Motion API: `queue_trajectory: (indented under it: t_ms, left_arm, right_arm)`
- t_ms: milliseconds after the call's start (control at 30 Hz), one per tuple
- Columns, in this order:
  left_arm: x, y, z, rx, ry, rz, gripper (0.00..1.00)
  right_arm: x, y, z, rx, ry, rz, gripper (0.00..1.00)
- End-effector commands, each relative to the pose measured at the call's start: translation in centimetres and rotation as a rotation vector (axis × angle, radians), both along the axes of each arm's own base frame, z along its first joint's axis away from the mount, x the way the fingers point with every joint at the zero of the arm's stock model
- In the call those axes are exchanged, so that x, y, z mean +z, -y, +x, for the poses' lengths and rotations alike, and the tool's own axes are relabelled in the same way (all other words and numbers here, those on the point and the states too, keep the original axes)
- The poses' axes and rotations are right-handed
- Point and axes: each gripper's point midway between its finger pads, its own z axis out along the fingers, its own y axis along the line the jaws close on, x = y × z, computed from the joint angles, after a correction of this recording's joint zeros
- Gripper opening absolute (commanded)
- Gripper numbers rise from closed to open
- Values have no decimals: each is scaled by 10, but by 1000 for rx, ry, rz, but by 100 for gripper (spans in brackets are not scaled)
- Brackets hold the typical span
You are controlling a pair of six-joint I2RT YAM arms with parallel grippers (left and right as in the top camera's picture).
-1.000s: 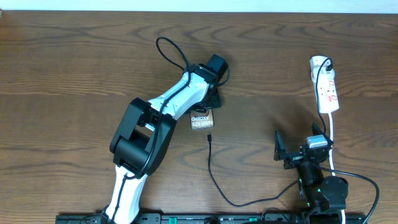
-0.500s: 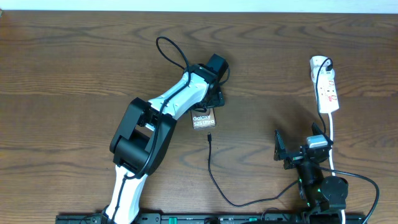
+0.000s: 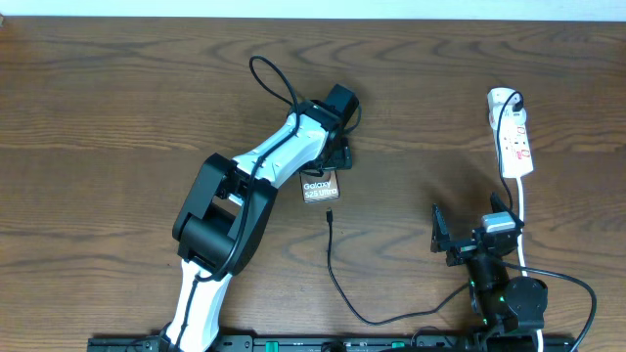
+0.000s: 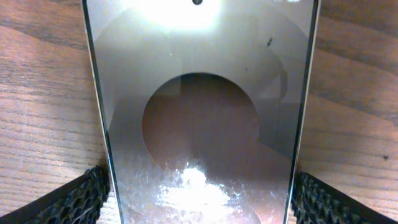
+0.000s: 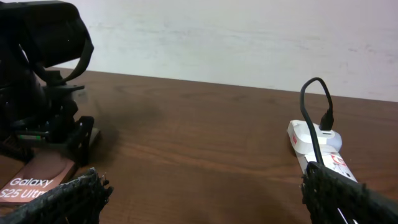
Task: Plug charger to phone and switch on socket
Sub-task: 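Lift the phone with the left gripper and raise it upright, then move the right gripper toward the phone held by the left gripper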
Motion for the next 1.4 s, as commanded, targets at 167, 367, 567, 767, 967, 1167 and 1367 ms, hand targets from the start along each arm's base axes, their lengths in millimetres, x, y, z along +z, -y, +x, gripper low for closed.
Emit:
queue_trajectory:
  t_ms: [167, 367, 567, 767, 967, 1167, 1367]
  left_arm:
    - [-13, -3, -15, 6, -65, 4, 98]
    - [-13, -3, -15, 6, -64, 4, 89]
    - [-13, -3, -15, 11, -63, 3, 87]
    - [-11, -8, -11, 58, -62, -3, 81]
    - [-8, -5, -8, 96, -106, -102, 77]
    - [-2, 7, -10, 108, -173, -238, 77]
    - [7, 21, -13, 61, -233, -382, 76]
  right_arm:
    - [-1, 0, 0, 2, 1, -11, 99]
    - [-1, 0, 0, 2, 1, -11, 99]
    - [-1, 0, 0, 2, 1, -11, 99]
    - [-1, 0, 0, 2, 1, -11, 99]
    - [-1, 0, 0, 2, 1, -11, 99]
    - [1, -1, 0, 10, 10, -10, 99]
    - [32, -36, -12, 221, 124, 27, 99]
